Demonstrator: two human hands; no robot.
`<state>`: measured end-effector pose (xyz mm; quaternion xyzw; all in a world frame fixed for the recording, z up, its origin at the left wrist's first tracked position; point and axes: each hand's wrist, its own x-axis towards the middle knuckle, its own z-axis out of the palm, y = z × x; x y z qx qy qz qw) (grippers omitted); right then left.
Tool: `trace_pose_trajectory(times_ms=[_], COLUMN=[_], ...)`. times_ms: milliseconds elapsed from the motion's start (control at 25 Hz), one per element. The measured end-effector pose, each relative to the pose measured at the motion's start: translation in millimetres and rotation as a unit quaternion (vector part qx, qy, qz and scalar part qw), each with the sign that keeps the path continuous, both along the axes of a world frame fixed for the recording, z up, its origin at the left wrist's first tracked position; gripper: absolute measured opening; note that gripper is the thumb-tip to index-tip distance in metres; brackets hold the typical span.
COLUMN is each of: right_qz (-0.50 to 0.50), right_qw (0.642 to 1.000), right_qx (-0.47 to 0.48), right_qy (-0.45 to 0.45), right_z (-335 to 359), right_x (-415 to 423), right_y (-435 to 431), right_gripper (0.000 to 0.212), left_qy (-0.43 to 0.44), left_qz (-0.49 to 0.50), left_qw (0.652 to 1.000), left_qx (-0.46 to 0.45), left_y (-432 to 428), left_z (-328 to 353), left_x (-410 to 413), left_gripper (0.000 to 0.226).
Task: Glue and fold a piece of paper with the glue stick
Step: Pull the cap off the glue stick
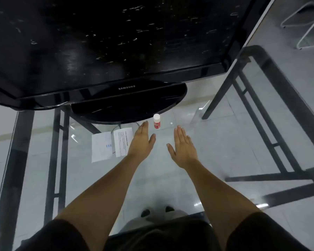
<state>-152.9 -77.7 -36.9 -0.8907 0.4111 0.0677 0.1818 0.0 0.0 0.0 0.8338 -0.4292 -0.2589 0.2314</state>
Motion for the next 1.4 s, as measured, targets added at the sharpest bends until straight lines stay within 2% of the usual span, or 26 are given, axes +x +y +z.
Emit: trace_pose_trajectory(times_ms=[240,360,520,720,840,960,1080,1240,1320,1400], right_qz=[-0.009,-0.019,-0.022,-0.009,0.009,0.006,-0.049,-0.141,-0.149,-0.132], right_qw=[0.999,0.999,0.999,0.998,0.998,1.000,0.992,0.933,0.906,0.899], right_qx=[-0.032,-0.045,-0.049,-0.060,-0.063,-0.011,0.055,0.122,0.179,0.218], right_qy=[0.004,0.005,0.002,-0.005,0.001,0.012,-0.106,-0.309,-0.353,-0.356], right_z=[-17.4,-23.4,-25.8,-12.9,-5.0,-4.2,11.7,65.1,89.9,106.7], right_x=[3.1,3.2,1.5,11.5,14.3,7.1,7.1,25.7,33.9,38.8], right_y=[-6.9,-6.5,-5.3,-4.4,-8.3,-15.0,-23.3,-31.7,-30.8,-28.5], right_gripper=[0.070,0.071,0.071,0.071,0.072,0.070,0.059,0.038,0.035,0.035], left_qy=[0.034,0.053,0.040,0.041,0.081,0.111,0.101,0.110,0.113,0.099], left_qz=[0.042,0.053,0.059,0.076,0.092,0.084,0.062,0.070,0.077,0.071], left_qw=[0.998,0.994,0.995,0.992,0.985,0.984,0.986,0.979,0.975,0.973], left_qx=[-0.025,-0.073,-0.064,-0.096,-0.118,-0.108,-0.117,-0.156,-0.173,-0.195], left_y=[-30.9,-38.8,-45.9,-37.2,-27.1,-13.9,0.1,18.3,23.4,24.7], left_z=[-9.9,-13.7,-15.9,4.5,17.0,16.4,18.2,34.9,42.0,48.7], left_x=[7.8,8.7,6.7,13.4,16.5,9.2,7.7,9.3,6.8,4.5], left_gripper=[0.061,0.051,0.038,0.037,0.036,0.028,0.026,0.032,0.030,0.029])
